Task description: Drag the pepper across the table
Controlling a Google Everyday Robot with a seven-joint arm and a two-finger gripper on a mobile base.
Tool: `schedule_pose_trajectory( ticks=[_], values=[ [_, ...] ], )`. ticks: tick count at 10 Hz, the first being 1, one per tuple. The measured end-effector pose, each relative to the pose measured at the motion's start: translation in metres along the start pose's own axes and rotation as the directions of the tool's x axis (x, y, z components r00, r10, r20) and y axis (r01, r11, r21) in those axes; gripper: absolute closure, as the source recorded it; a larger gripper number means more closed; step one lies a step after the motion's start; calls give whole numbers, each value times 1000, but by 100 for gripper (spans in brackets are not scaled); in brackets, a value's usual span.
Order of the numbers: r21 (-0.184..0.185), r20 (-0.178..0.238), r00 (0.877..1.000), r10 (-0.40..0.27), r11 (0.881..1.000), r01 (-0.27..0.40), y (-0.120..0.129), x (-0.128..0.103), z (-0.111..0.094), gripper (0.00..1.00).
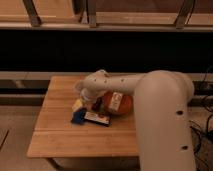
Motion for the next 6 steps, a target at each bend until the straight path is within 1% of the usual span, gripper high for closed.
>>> schedule_pose_trajectory(
  ticks=[2, 3, 6],
  values=[
    [-12, -35, 999, -7, 1000, 7, -1, -2, 15, 20],
    [-3, -41, 999, -10, 1000, 10, -5, -6, 17, 20],
    [58, -29, 999, -23, 998, 24, -18, -20, 0, 20]
  ],
)
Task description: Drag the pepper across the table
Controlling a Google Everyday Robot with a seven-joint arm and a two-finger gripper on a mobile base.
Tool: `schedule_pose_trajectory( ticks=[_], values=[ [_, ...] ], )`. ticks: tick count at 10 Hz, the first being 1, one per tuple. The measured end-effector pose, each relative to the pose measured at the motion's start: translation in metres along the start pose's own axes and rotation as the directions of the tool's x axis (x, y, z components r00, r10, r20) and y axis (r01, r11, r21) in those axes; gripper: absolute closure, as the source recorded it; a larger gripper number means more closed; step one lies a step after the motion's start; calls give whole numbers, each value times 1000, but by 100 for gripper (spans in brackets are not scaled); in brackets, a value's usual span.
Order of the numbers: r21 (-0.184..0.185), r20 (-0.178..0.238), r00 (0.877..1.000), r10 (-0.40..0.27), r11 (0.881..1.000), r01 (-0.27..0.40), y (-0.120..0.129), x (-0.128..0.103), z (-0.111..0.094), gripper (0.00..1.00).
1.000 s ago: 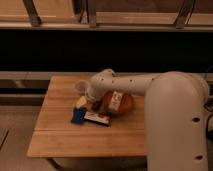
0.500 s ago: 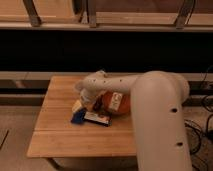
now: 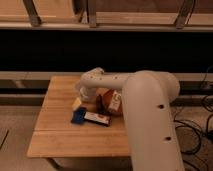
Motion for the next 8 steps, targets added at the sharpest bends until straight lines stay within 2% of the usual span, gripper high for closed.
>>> schedule_pose_trajectory(
  ticks=[3, 8],
  values=[
    [43, -4, 1000, 15, 999, -15, -9, 2, -9, 20],
    [86, -17, 995, 103, 991, -102, -38, 21, -14, 20]
  ],
)
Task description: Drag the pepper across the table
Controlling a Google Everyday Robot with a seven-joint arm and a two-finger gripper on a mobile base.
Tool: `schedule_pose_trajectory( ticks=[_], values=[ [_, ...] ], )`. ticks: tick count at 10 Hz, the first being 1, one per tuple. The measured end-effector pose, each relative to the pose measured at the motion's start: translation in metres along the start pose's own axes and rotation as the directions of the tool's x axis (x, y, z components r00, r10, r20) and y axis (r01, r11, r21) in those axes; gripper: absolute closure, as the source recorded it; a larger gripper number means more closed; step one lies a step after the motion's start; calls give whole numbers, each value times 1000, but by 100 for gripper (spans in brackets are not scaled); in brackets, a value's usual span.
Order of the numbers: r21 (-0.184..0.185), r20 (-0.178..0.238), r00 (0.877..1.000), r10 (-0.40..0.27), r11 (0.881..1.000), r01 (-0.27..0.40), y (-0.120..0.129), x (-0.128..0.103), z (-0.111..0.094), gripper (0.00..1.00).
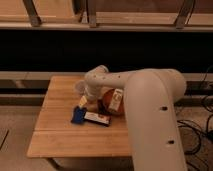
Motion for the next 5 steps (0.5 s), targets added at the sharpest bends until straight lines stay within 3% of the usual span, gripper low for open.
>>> schedule_pose_trajectory(
  ticks=[5],
  values=[
    [4, -12, 998, 58, 998, -58, -15, 11, 4, 20]
  ],
)
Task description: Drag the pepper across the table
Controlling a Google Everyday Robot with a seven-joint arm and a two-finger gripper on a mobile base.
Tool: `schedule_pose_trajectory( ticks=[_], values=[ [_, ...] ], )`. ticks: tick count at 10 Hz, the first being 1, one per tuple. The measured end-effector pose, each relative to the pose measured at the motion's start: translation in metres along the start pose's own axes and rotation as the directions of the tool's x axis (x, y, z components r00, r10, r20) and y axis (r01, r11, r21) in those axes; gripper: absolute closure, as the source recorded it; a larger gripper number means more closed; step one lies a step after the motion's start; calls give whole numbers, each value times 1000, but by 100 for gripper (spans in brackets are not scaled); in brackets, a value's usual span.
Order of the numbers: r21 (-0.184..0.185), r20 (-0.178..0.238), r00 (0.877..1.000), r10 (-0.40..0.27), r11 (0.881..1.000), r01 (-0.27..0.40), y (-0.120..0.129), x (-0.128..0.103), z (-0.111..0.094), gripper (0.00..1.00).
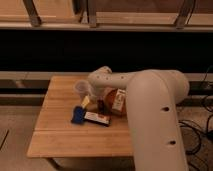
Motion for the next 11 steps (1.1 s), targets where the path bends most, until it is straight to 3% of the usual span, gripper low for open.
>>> schedule_pose_trajectory(
  ticks=[6, 11],
  values=[
    [15, -29, 995, 93, 996, -92, -31, 11, 14, 22],
    [-5, -21, 1000, 6, 1000, -6, -14, -2, 18, 72]
  ],
)
